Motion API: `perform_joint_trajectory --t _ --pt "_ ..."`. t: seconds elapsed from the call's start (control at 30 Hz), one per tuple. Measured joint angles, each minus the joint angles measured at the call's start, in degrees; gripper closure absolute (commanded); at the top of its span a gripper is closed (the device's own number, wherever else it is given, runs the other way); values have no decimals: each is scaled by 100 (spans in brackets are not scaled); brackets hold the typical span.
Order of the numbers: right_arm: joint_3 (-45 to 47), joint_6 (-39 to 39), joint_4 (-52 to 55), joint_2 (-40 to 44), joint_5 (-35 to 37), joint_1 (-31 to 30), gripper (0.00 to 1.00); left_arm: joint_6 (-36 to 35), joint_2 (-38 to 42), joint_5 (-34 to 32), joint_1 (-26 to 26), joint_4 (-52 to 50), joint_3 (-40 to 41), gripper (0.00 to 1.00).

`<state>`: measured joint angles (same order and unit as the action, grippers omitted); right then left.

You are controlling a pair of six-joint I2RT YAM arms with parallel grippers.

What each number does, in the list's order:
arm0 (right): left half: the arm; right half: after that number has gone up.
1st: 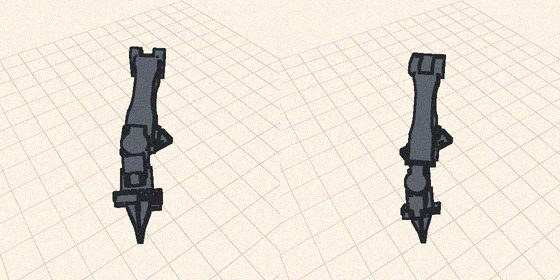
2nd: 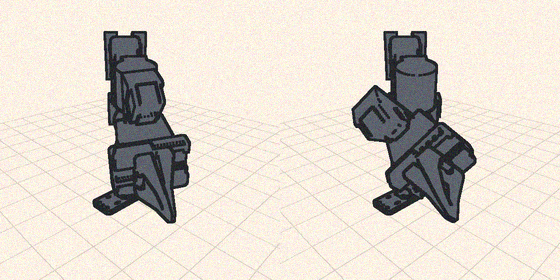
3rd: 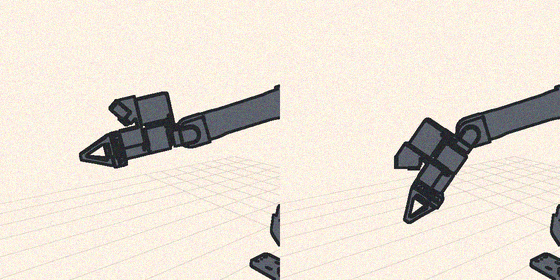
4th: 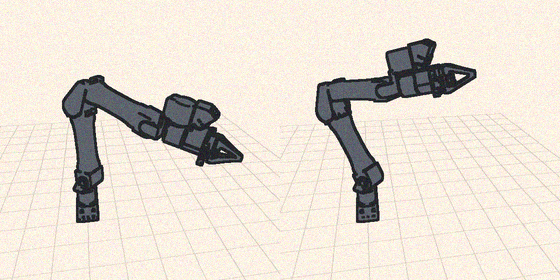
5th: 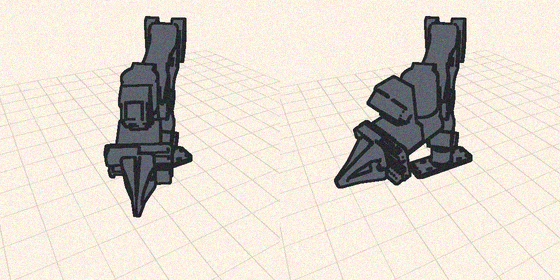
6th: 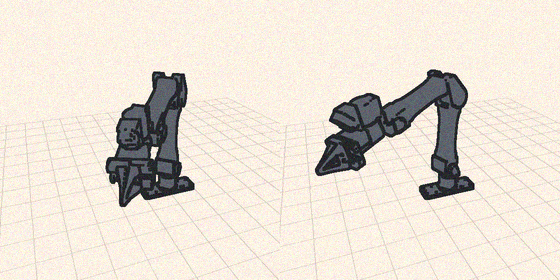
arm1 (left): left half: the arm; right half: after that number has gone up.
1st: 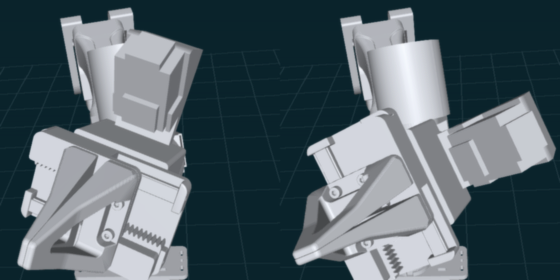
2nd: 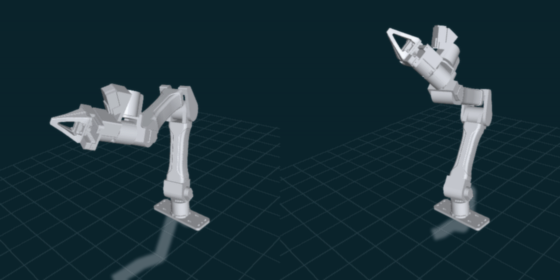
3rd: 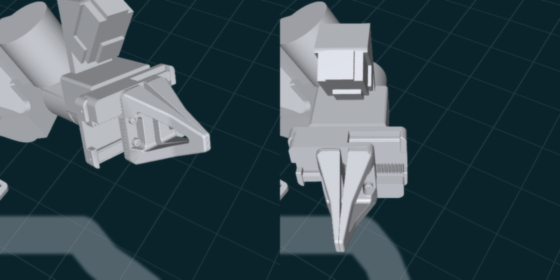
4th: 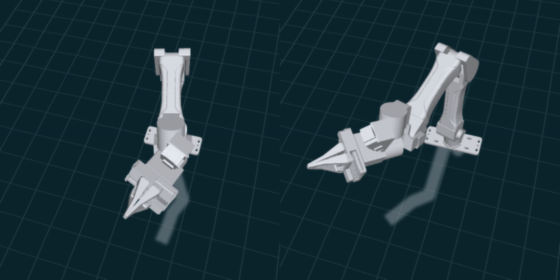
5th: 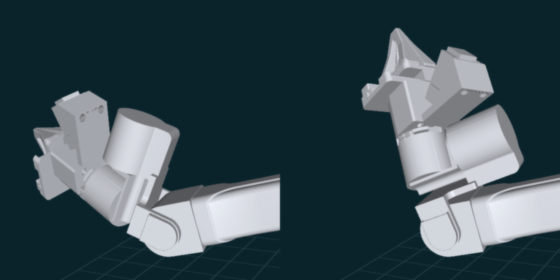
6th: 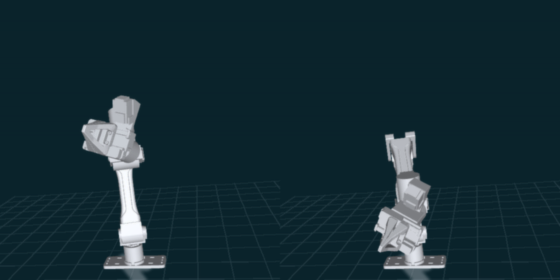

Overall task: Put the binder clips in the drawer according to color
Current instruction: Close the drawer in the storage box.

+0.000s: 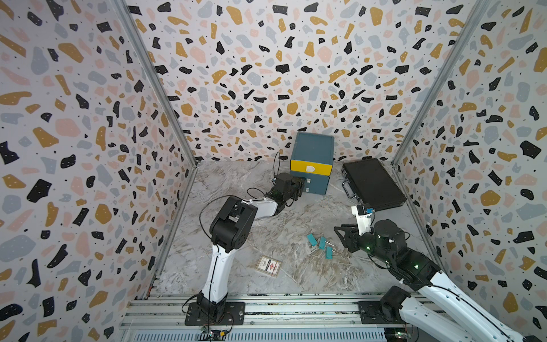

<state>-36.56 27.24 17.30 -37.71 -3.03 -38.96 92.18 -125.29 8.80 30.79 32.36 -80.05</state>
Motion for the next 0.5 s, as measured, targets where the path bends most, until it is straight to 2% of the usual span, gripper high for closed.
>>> perform_joint_trajectory --t 0.27,0.5 --pt "11 24 37 28 0 0 59 162 -149 76 -57 -210 -57 56" --pt "127 76 33 59 -2 7 59 214 -234 37 -33 31 120 56"
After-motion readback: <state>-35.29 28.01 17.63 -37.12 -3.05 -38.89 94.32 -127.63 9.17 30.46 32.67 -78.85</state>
